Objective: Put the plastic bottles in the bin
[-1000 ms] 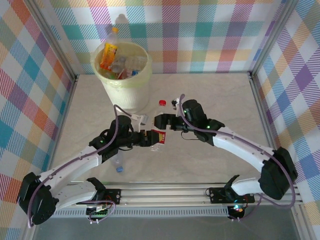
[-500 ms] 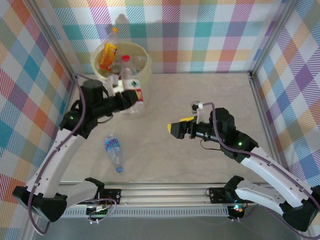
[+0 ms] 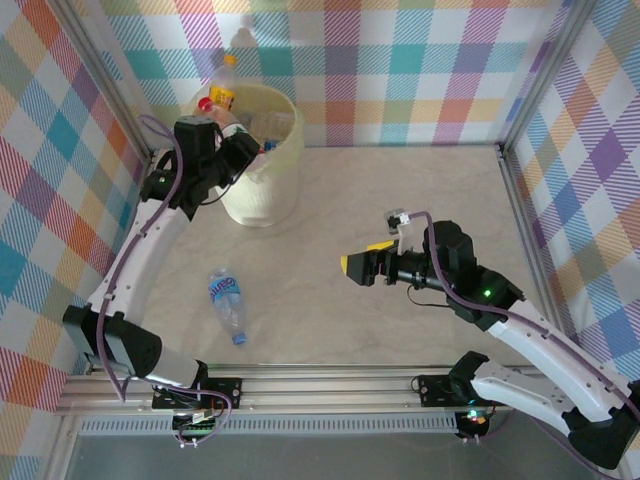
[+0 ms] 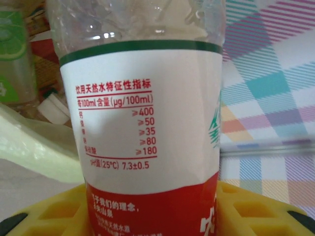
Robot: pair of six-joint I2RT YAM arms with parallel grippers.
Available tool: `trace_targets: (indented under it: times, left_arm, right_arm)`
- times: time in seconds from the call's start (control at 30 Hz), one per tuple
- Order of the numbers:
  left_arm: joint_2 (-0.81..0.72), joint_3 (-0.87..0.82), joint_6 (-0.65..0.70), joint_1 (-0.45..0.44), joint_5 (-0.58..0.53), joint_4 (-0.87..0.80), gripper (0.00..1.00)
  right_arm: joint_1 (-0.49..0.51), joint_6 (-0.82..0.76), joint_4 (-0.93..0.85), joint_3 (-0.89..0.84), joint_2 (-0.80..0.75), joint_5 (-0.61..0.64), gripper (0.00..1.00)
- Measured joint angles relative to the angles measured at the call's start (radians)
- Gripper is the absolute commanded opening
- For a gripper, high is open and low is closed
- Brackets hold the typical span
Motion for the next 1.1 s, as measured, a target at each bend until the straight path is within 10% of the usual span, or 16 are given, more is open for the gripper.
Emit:
trace_targets:
  times: [0.7,1.1]
  left_arm:
    - [0.142,0.187,-0.136,0.056,-0.132,-0.009,0.49]
    - [0.19,0.208,-0.134,0.092,-0.105,0.013,0.74]
  right_arm:
    - [0.0,0.0,-0.032,-0.061,-0.068,0.023,1.0]
    - [0.0,0.0,-0.037,-0.063,-0.072,0.026,1.0]
